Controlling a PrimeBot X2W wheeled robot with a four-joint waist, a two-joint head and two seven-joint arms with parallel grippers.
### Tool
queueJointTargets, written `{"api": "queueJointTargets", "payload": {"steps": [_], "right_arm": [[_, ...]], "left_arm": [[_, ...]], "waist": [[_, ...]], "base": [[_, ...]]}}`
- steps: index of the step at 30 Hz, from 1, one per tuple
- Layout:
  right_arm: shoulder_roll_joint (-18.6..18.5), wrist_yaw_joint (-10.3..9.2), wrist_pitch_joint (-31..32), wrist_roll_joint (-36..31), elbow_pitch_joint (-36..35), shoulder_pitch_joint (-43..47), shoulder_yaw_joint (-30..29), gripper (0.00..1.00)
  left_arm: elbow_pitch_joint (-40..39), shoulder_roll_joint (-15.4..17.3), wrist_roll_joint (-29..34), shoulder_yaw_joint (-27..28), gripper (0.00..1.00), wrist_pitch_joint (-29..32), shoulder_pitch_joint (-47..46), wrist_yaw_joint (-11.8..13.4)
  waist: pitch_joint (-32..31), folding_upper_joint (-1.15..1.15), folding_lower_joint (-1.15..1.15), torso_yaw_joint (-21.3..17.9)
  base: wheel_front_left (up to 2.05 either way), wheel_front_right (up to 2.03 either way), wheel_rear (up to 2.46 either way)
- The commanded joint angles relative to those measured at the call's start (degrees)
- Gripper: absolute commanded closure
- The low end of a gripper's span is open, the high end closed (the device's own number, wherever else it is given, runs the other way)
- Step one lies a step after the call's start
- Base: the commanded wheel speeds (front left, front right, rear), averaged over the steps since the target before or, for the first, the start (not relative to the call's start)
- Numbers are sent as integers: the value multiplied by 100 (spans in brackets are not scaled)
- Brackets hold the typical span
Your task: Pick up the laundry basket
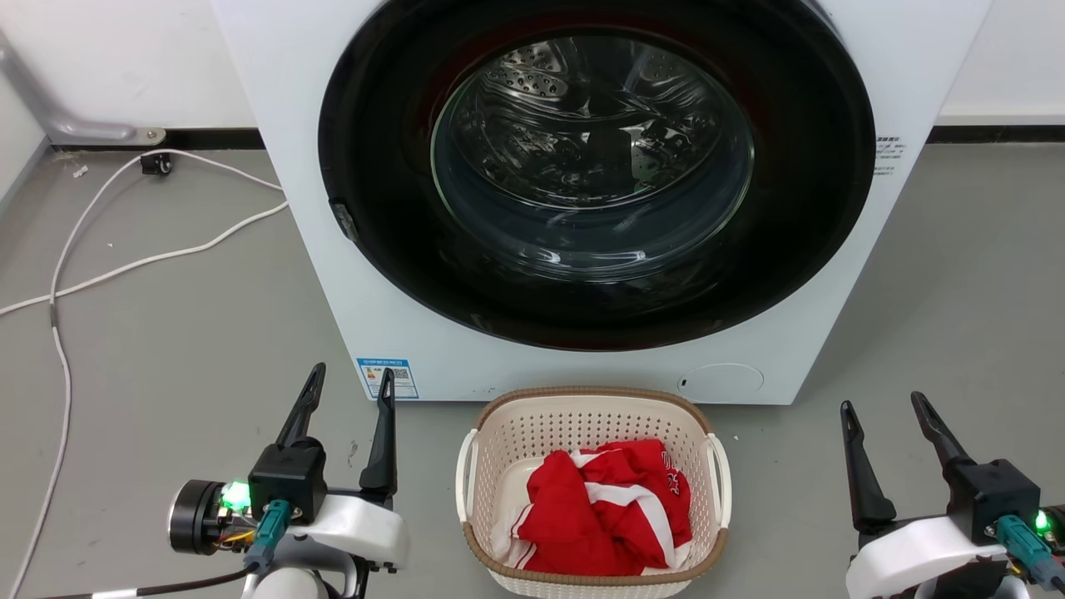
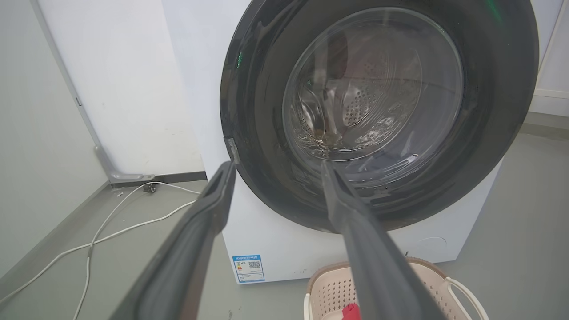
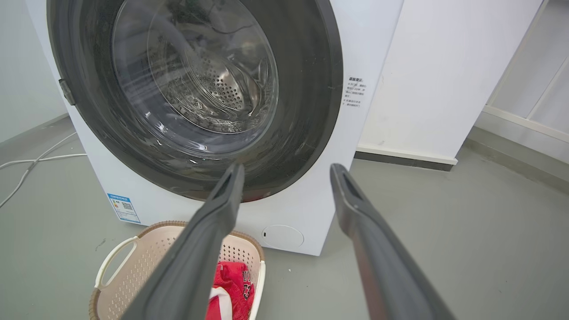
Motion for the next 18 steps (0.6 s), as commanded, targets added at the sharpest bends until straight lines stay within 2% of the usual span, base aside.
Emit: {"api": "queueJointTargets", "payload": {"steps": [1,10,18], "right_arm": [[24,-4,-27,0,22,-4,-7,0],[22,-4,70,219,272,-347,-23,0],[20,-4,145,373,795,-1084,0,0]], "left_arm": [[8,-20,-1,7,0,-15,-45,-12],[312,-32,-147,92,0,-15,-373,-91],[887,17,-344,163,0,6,-1099,-288]], "waist": [[20,0,0,1],[467,0,0,-54],[1338,0,0,-97]], "base": [[0,0,0],[0,0,0],[0,0,0]]}}
